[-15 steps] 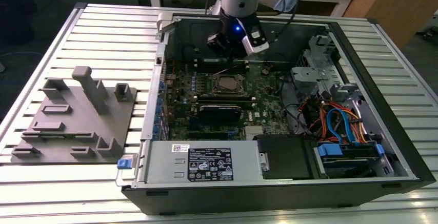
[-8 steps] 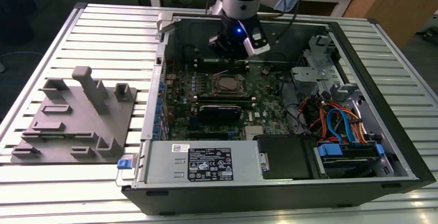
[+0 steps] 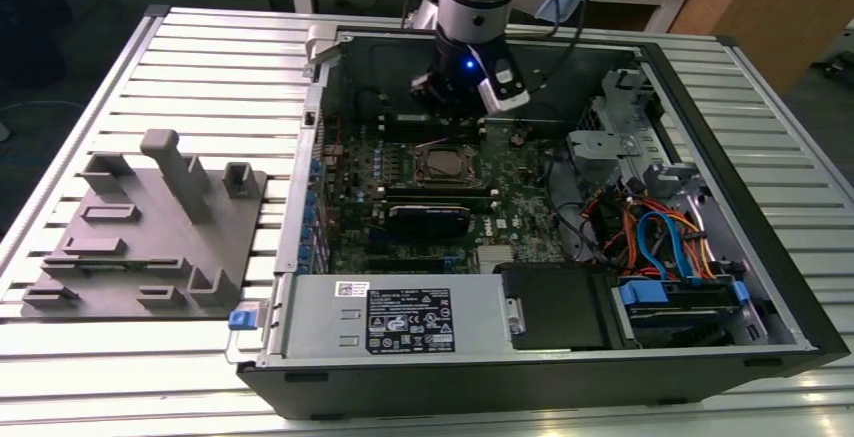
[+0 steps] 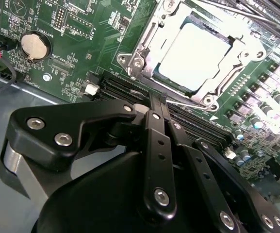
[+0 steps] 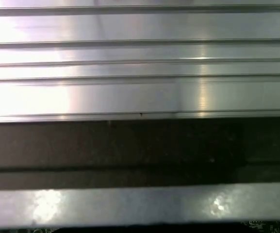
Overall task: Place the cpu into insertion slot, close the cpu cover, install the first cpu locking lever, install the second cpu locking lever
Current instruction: 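Install the first cpu locking lever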
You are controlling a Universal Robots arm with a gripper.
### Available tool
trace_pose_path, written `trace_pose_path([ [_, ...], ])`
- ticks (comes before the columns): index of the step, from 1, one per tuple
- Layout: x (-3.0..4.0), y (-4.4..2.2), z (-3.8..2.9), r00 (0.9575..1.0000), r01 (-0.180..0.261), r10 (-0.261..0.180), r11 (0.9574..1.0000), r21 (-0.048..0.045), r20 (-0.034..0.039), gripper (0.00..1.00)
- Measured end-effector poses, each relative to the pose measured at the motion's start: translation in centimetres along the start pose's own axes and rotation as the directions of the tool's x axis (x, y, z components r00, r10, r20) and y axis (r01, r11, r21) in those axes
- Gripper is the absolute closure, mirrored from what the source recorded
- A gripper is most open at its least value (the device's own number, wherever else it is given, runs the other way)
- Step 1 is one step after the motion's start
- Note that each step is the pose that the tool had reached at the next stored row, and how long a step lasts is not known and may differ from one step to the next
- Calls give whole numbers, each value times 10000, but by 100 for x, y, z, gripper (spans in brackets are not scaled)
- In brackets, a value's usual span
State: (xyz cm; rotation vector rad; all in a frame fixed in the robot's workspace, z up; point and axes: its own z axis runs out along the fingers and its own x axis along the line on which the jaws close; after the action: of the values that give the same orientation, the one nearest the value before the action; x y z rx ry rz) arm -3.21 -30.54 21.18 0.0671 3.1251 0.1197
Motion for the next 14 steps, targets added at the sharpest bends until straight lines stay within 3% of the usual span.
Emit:
trace_pose_path([
  [14,-29,-8,116,10000,-3,3,10000,0,0,89],
])
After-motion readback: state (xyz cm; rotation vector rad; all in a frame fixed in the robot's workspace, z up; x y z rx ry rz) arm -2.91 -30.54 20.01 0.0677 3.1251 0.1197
